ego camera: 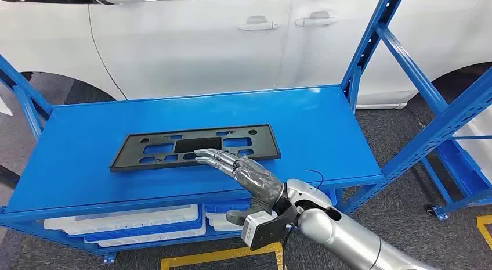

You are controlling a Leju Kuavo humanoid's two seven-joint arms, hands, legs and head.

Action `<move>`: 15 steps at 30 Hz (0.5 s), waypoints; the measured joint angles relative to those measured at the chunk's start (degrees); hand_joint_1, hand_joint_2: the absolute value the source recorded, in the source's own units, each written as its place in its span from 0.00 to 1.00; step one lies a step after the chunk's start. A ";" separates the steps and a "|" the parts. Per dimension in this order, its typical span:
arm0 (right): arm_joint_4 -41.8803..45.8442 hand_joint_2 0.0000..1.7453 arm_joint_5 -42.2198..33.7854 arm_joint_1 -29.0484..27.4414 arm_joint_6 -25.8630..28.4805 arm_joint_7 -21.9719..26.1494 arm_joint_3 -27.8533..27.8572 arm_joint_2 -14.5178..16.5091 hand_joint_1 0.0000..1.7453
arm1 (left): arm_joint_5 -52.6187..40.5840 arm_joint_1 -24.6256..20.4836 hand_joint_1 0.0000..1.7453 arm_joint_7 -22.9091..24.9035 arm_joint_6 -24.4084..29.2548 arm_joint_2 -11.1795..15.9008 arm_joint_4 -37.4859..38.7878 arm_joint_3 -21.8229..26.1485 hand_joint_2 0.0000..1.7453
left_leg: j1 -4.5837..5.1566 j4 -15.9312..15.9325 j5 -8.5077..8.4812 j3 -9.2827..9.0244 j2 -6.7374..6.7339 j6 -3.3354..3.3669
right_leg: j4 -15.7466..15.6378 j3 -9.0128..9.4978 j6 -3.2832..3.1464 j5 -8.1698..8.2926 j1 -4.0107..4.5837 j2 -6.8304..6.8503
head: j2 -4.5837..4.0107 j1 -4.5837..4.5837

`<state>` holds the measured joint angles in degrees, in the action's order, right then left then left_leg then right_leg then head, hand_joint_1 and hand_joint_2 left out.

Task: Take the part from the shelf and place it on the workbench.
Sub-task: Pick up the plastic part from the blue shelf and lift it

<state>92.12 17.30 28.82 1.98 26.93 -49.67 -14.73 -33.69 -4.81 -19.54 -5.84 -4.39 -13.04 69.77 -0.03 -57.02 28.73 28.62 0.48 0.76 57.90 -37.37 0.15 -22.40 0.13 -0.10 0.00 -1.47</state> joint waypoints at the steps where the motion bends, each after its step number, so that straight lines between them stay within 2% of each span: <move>1: -0.11 0.00 -0.21 -0.09 -0.42 0.07 0.00 -0.03 0.00 | -0.03 -0.09 0.00 0.04 0.00 0.01 0.00 0.00 0.00 | 0.01 0.06 0.17 0.06 0.00 -0.19 | 0.02 0.02 -0.18 0.02 0.05 -0.02 | 0.00 -0.03; 5: -1.07 1.00 0.72 -0.31 -1.58 0.39 -0.18 -0.10 0.00 | -0.14 -0.31 0.00 -0.02 0.16 0.07 0.01 0.00 0.00 | -0.01 -1.05 0.89 0.00 -0.06 -1.13 | -0.43 0.85 -1.36 -0.37 -0.05 -0.15 | 0.00 -0.11; 6: -1.48 1.00 1.74 -0.18 -1.39 0.45 -0.36 0.05 0.00 | -0.21 -0.35 0.00 -0.09 0.26 0.05 0.01 -0.01 0.00 | -0.06 -2.67 1.57 0.71 -0.08 -1.41 | -0.64 1.31 -1.65 -0.51 -0.18 -0.16 | 0.00 -0.14; 7: -2.04 1.00 3.03 0.02 -0.85 0.54 -0.69 0.36 0.00 | -0.29 -0.40 0.00 -0.14 0.36 0.04 0.01 -0.01 0.00 | -0.17 -5.50 2.76 2.20 -0.11 -1.70 | -0.84 1.69 -1.87 -0.66 -0.31 -0.14 | 0.00 -0.16; 9: -3.52 1.00 5.94 0.46 0.92 0.69 -1.71 1.35 0.00 | -0.41 -0.45 0.00 -0.31 0.58 -0.04 0.01 -0.03 0.00 | -0.41 -13.03 5.84 6.64 -0.13 -2.22 | -0.90 2.06 -2.18 -1.04 -0.31 -0.12 | 0.00 -0.21; 10: -4.41 1.00 7.56 0.64 2.14 0.70 -2.36 1.94 0.00 | -0.43 -0.41 0.00 -0.39 0.75 -0.07 0.01 -0.03 0.00 | -0.53 -15.85 6.73 8.68 -0.13 -2.38 | -0.89 2.22 -2.23 -1.24 -0.29 -0.15 | 0.00 -0.20; 11: -5.31 1.00 9.19 0.89 3.58 0.57 -3.05 2.57 0.00 | -0.43 -0.34 0.00 -0.50 1.00 -0.11 0.01 -0.03 0.00 | -0.60 -16.78 6.52 9.85 -0.14 -2.50 | -0.87 2.41 -2.23 -1.43 -0.29 -0.19 | 0.00 -0.21; 12: -6.23 1.00 11.06 1.26 5.37 0.32 -3.79 3.28 0.00 | -0.43 -0.26 0.00 -0.58 1.30 -0.14 0.01 -0.02 0.00 | -0.64 -15.36 5.00 9.84 -0.15 -2.57 | -0.86 2.66 -2.19 -1.63 -0.30 -0.25 | 0.00 -0.21; 14: -8.21 1.00 15.12 2.45 9.59 -0.41 -5.44 4.91 0.00 | -0.43 -0.16 0.00 -0.75 1.74 -0.17 0.01 -0.02 0.00 | -0.66 -7.53 -0.18 7.22 -0.19 -2.47 | -0.83 3.26 -2.02 -2.01 -0.30 -0.38 | 0.00 -0.21; 15: -9.28 1.00 17.00 3.17 11.70 -0.83 -6.32 5.82 0.00 | -0.45 -0.19 0.00 -0.81 1.91 -0.19 0.01 -0.02 0.00 | -0.56 -3.73 -1.74 5.85 -0.22 -2.25 | -0.76 3.45 -1.85 -2.14 -0.24 -0.44 | 0.00 -0.20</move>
<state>82.83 34.30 31.99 13.68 26.10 -55.98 -8.91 -34.15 -5.00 -20.35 -3.93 -4.58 -13.03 69.75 -0.59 -60.75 26.99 34.47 0.26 -1.49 57.13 -33.92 -1.70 -24.54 -0.11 -0.53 0.00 -1.67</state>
